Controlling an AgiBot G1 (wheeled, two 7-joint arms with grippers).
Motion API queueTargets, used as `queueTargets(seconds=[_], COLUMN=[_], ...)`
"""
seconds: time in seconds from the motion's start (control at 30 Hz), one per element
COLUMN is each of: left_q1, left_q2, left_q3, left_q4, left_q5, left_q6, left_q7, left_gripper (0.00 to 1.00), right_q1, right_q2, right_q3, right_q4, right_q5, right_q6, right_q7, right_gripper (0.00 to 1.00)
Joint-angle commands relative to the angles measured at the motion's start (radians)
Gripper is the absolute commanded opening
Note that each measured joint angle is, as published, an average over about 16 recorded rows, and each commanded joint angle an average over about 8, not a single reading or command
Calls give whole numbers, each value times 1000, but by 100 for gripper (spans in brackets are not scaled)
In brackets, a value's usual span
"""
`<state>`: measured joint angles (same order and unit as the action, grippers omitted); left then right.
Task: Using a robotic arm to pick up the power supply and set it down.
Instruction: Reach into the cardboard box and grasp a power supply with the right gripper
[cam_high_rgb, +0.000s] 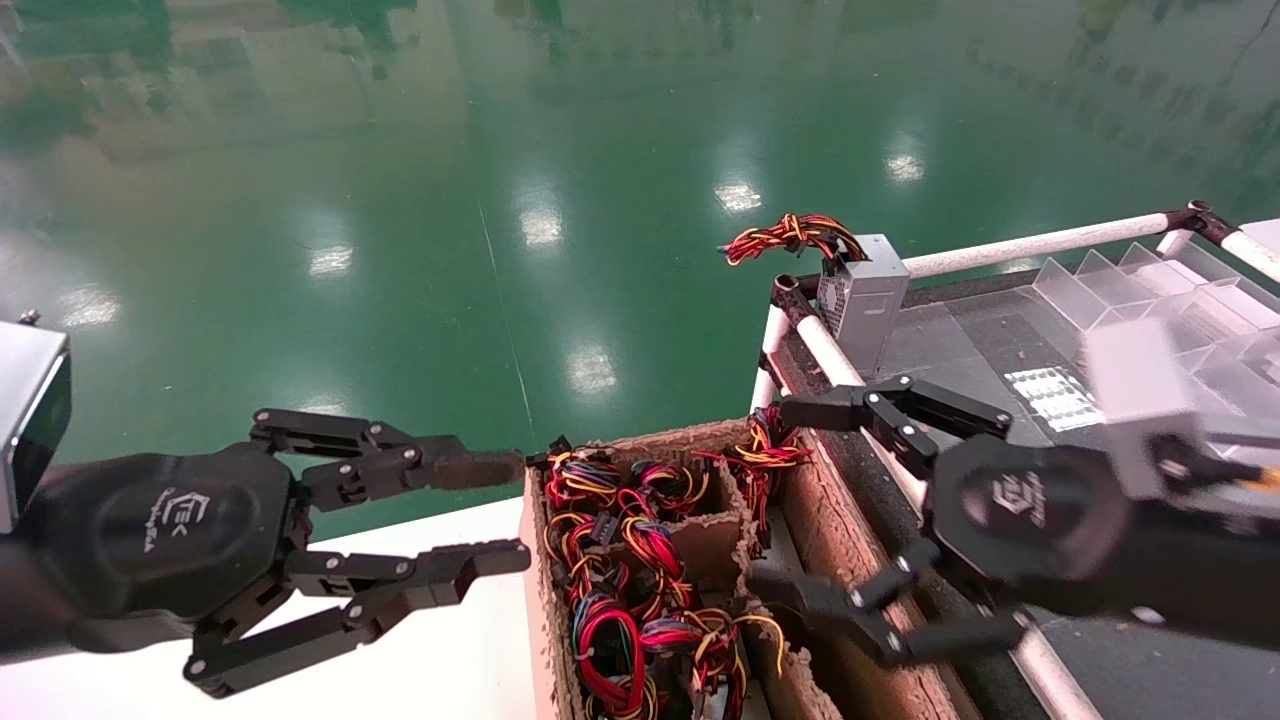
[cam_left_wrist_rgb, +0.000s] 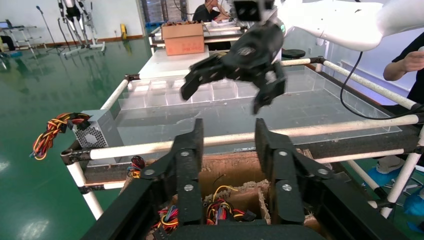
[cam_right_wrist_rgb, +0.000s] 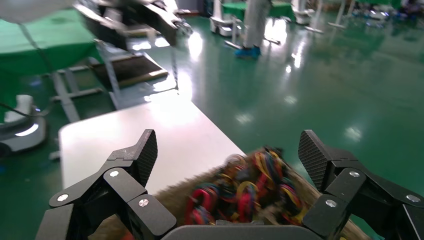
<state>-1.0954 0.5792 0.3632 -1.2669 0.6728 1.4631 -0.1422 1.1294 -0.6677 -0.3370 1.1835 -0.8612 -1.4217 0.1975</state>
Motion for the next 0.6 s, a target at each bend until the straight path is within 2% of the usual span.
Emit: queueTargets(seconds=[0.03,0.43,0.5,0.6], left_q1=[0,0,0,0], left_q2=[0,0,0,0], left_q3=[0,0,0,0], left_q4=[0,0,0,0], left_q5=[0,0,0,0], left_q6=[0,0,0,0], left_q7=[0,0,0,0], left_gripper=[100,100,100,100], right_q1=[14,145,159,171], right_q2=[-12,-124,-141,-162], right_q3=[-12,-126,-139,-148], right_q4=[-19,-206,-242,-280], right_q5=[-28,-307,-333,-353], right_q6=[13,141,149,159], right_q7=[0,-19,-27,-53], right_gripper=[100,100,85,47])
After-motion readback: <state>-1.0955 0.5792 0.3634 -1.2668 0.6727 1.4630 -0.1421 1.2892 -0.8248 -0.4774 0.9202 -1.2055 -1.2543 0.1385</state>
